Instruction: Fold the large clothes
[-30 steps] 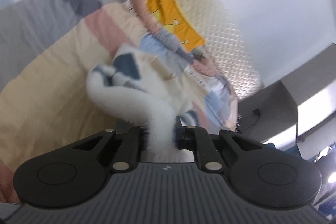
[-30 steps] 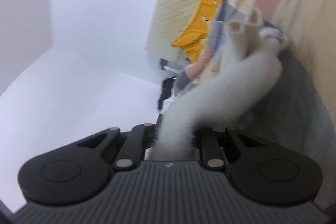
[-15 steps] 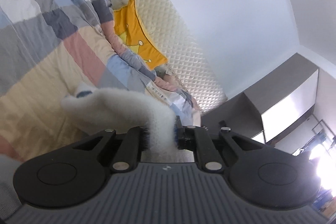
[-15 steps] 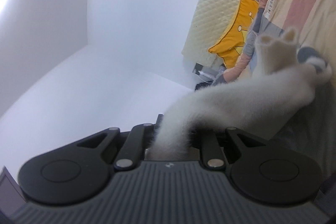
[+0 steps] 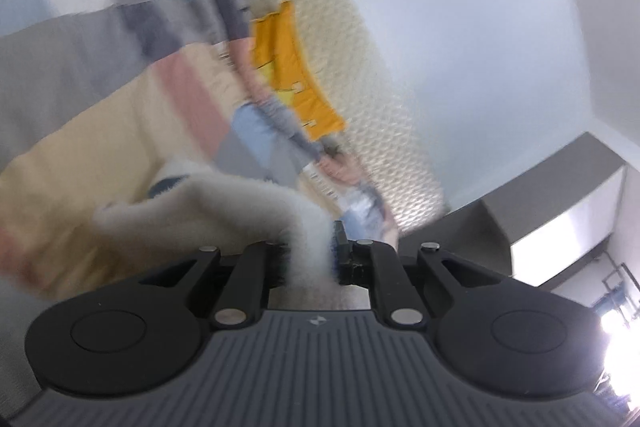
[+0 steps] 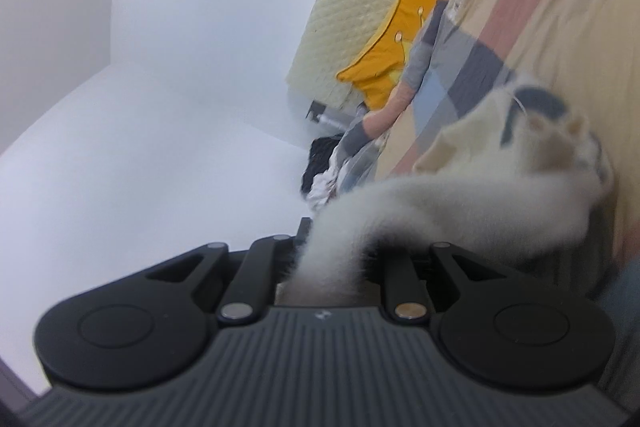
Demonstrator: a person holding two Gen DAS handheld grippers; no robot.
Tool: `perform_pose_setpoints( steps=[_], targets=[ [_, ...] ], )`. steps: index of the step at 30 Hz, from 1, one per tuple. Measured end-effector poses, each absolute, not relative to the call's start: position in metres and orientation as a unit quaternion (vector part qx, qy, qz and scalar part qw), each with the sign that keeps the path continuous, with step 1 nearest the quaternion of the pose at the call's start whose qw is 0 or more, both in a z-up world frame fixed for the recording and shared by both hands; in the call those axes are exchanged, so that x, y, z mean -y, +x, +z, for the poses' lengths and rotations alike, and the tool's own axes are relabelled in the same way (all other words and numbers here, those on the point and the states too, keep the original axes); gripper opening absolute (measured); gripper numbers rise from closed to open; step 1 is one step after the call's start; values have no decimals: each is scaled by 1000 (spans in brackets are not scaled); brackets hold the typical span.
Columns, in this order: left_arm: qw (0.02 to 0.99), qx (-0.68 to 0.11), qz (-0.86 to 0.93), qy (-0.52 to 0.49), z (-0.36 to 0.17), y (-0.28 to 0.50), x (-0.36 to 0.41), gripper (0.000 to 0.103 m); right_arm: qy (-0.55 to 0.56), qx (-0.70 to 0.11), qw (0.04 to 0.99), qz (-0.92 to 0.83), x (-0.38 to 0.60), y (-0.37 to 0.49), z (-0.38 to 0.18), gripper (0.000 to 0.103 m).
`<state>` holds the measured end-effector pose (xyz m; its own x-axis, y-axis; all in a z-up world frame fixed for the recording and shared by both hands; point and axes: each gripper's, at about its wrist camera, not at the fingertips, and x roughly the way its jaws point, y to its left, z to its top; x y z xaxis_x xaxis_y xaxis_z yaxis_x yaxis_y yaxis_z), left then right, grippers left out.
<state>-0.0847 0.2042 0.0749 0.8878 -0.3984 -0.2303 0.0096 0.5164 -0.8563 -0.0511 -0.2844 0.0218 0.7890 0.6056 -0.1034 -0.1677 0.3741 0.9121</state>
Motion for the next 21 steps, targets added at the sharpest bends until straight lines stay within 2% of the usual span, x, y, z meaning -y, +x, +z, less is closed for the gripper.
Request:
perform_pose_setpoints(
  steps=[3, 7, 12, 21],
  targets=[
    [874, -179, -110, -438, 88, -47, -189, 14, 518, -212, 795, 234, 295, -17, 25, 20],
    [900, -155, -82, -399, 80, 0, -166, 14, 533, -212, 792, 206, 304, 40, 14, 20],
    [925, -188, -65, -323, 53, 71, -149, 14, 533, -240, 795, 162, 304, 109, -10, 20],
    [901, -274, -16, -337, -28, 186, -171, 14, 493, -331, 799, 99, 295, 194, -60, 20]
  ],
)
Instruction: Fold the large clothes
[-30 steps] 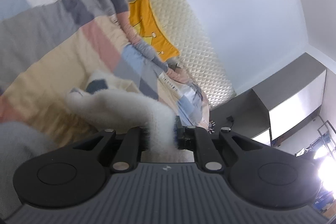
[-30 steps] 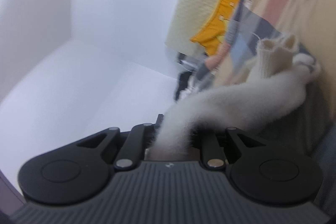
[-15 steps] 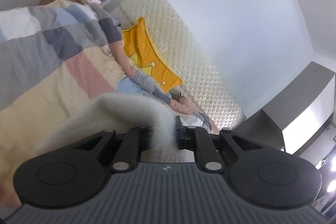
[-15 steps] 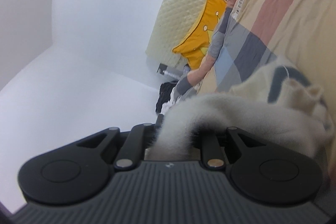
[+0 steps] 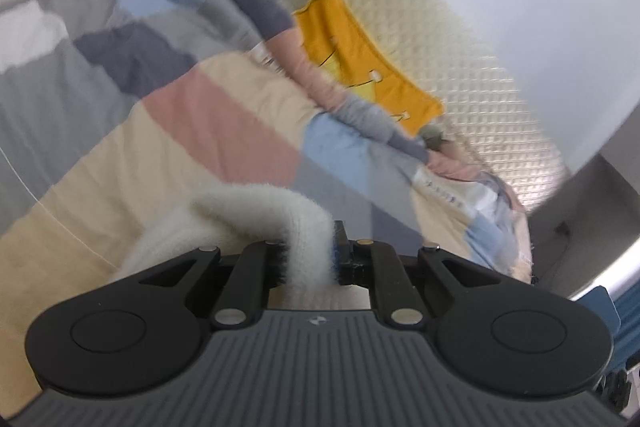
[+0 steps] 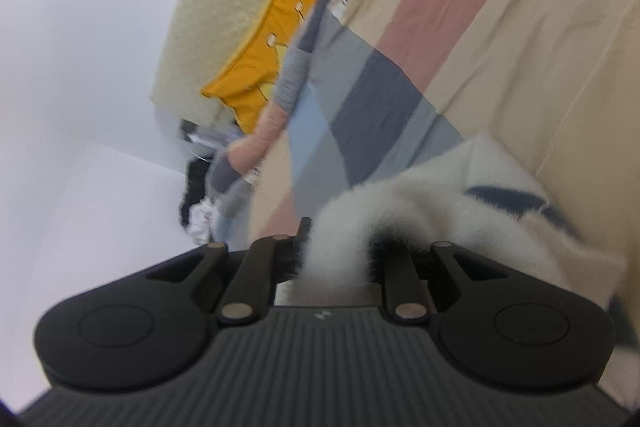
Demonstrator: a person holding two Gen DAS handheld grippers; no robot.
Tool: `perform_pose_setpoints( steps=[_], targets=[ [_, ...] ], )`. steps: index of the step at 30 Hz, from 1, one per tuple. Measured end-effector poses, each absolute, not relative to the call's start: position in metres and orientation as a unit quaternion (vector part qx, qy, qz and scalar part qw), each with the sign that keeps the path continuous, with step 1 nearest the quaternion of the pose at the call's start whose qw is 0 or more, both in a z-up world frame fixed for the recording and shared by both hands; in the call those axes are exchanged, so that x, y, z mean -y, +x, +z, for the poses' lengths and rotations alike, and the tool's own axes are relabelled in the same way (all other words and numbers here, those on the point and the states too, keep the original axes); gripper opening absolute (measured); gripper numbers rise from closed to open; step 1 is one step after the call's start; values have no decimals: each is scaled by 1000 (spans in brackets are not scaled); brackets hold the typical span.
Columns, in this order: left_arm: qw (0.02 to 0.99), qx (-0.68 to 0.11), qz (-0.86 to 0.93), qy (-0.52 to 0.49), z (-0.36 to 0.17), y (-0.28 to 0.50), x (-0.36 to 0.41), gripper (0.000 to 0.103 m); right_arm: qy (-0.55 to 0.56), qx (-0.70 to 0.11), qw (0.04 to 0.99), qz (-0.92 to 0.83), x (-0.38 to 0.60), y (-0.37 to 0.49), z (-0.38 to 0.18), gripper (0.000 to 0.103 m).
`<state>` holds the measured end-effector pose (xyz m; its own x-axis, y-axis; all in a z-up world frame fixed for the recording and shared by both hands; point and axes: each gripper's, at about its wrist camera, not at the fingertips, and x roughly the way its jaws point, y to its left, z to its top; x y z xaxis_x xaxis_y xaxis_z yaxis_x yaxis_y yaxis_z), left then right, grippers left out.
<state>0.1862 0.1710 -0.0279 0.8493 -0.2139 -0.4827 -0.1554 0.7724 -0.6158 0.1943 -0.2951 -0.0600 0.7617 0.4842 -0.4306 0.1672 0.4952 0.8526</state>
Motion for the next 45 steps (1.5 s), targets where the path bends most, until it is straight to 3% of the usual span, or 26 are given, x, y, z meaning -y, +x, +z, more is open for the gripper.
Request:
perform_pose_setpoints(
  steps=[8, 21, 22, 23, 24, 25, 26, 28, 39, 45],
  targets=[
    [902, -267, -28, -337, -72, 261, -177, 14, 510, -334, 787, 98, 303, 228, -93, 20],
    [873, -312, -21, -375, -123, 290, -187, 19, 518, -339, 775, 124, 305, 258, -124, 21],
    [869, -313, -22, -382, -124, 289, -189, 24, 518, -339, 776, 123, 304, 257, -123, 22],
    [866, -313, -28, -390, -124, 286, -191, 39, 518, -338, 776, 123, 304, 255, -122, 25],
    [857, -314, -40, -406, -125, 284, -193, 51, 519, -337, 775, 125, 304, 253, -121, 32],
    [843, -314, -53, -433, -127, 281, -196, 70, 521, -335, 775, 128, 303, 251, -119, 44],
    [825, -313, -63, -466, -130, 275, -199, 74, 522, -329, 775, 135, 302, 248, -117, 52],
    [815, -307, -71, -487, -127, 260, -198, 74, 517, -323, 777, 154, 298, 243, -109, 72],
    [890, -323, -89, -308, -64, 193, -138, 74, 384, -346, 836, 187, 252, 198, -68, 72],
    [911, -355, -62, -202, -74, 194, -107, 74, 272, -357, 878, 166, 230, 181, -57, 69]
  ],
)
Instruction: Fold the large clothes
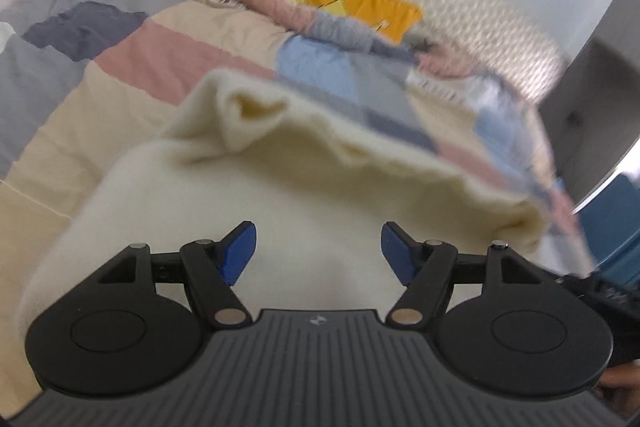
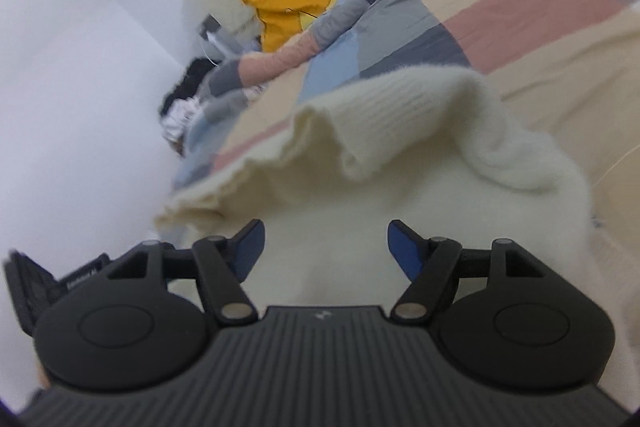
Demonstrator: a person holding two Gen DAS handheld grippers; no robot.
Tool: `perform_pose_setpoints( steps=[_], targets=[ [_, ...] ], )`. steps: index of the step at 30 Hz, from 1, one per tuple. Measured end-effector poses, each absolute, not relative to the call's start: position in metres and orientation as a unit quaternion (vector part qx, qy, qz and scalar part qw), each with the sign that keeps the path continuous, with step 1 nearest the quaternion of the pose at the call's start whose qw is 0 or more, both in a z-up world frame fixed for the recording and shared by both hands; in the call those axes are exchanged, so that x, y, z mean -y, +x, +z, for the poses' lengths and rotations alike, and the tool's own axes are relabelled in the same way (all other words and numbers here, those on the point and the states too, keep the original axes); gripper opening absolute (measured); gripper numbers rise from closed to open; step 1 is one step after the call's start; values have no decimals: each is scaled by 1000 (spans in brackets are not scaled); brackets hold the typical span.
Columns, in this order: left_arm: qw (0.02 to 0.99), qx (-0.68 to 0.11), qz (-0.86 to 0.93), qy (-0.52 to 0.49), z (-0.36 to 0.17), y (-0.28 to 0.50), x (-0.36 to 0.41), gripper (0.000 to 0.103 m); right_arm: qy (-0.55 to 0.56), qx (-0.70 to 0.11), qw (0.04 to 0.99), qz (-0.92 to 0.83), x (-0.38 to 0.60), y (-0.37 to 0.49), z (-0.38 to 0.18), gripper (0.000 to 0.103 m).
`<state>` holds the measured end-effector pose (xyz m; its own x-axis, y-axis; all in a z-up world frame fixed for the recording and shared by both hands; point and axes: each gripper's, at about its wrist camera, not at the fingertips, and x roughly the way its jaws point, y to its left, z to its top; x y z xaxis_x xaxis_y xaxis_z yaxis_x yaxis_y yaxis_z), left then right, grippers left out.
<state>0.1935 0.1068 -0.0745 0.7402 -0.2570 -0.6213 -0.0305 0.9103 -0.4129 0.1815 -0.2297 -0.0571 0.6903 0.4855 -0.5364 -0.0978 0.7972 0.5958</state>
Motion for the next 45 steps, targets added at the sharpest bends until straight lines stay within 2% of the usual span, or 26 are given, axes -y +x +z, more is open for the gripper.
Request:
perform_pose_setpoints(
  steps=[2, 4, 10, 16, 21, 25, 31, 32, 34, 36, 45],
  targets=[
    [912, -359, -42, -193, -82, 196, -108, 74, 251, -357, 891, 123, 231, 180, -58, 68],
    [914, -356, -28, -191, -85, 201, -111, 74, 238, -360, 897, 97, 237, 183, -61, 58],
    [919, -353, 19, -177, -90, 218, -122, 74, 199, -353, 913, 30, 252, 202, -71, 57],
    [921, -351, 60, -158, -100, 236, -125, 74, 240, -346, 907, -2, 269, 214, -81, 56],
    [922, -350, 64, -155, -100, 242, -126, 74, 234, -320, 917, -39, 278, 211, -75, 56],
    [918, -349, 88, -166, -99, 244, -135, 74, 254, -321, 910, -69, 293, 211, -77, 60],
    [920, -348, 98, -150, -95, 237, -134, 74, 252, -312, 915, -40, 286, 207, -70, 59],
    [921, -348, 97, -148, -95, 236, -133, 74, 244, -306, 920, -29, 280, 206, -67, 58],
    [920, -351, 96, -146, -97, 235, -132, 74, 237, -298, 924, -13, 270, 204, -66, 44],
    [920, -353, 96, -140, -98, 235, -129, 74, 233, -304, 924, 8, 260, 204, -67, 39],
    [921, -353, 97, -134, -99, 235, -126, 74, 153, -282, 946, 37, 228, 199, -55, 39]
  ],
)
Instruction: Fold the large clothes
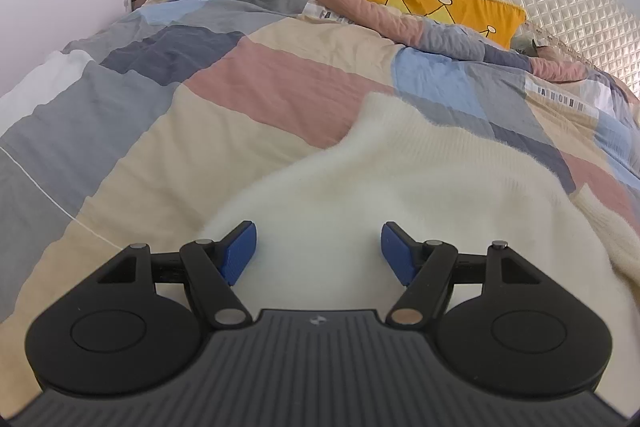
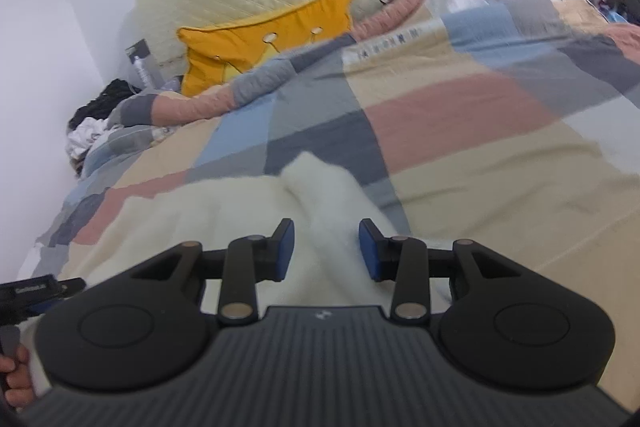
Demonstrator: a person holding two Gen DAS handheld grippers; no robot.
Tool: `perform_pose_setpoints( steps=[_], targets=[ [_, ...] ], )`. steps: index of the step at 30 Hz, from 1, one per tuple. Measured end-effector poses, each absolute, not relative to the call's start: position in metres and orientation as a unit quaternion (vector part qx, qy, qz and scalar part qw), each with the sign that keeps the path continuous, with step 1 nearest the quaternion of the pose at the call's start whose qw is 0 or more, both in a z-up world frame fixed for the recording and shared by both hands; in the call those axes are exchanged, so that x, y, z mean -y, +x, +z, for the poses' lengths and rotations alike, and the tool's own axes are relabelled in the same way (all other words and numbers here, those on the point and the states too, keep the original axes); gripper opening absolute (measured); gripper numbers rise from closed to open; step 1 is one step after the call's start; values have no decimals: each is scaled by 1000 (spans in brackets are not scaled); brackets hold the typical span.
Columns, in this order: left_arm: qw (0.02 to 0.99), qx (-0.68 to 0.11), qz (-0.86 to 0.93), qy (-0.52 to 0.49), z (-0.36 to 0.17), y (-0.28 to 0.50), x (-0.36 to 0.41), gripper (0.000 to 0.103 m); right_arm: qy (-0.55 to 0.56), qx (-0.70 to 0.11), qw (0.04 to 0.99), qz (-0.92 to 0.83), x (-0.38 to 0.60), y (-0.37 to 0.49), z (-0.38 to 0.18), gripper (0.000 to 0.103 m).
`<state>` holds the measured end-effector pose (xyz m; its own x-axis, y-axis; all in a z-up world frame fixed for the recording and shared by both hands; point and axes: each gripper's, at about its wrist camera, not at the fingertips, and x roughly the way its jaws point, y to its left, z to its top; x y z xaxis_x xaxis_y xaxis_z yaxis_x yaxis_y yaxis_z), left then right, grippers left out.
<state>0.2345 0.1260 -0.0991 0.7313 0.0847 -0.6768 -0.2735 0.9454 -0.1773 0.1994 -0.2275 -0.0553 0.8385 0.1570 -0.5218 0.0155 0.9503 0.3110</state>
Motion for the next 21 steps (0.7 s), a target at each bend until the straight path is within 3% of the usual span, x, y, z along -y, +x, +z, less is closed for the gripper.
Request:
perform_pose_setpoints(
  steps=[4, 11, 15, 17, 18, 21],
  targets=[
    [922, -353, 96, -128, -101, 234, -124, 74, 188, -293, 934, 84, 225, 204, -60, 39],
    [925, -351, 72, -127, -97, 228, -115, 74, 151, -298, 934, 127, 200, 202, -58, 39],
    [929, -350, 71, -93, -99, 226, -104, 74, 97, -359, 927, 49, 198, 213, -77, 35],
    [929, -352, 72, -94, -100, 227, -103, 74, 127, -367, 920, 43, 208, 217, -84, 29],
    [928, -352, 72, -96, -100, 227, -104, 74, 135, -369, 919, 35, 212, 218, -85, 21],
    [928, -352, 70, -102, -100, 225, -105, 74, 116, -362, 925, 3, 217, 219, -81, 19]
  ],
)
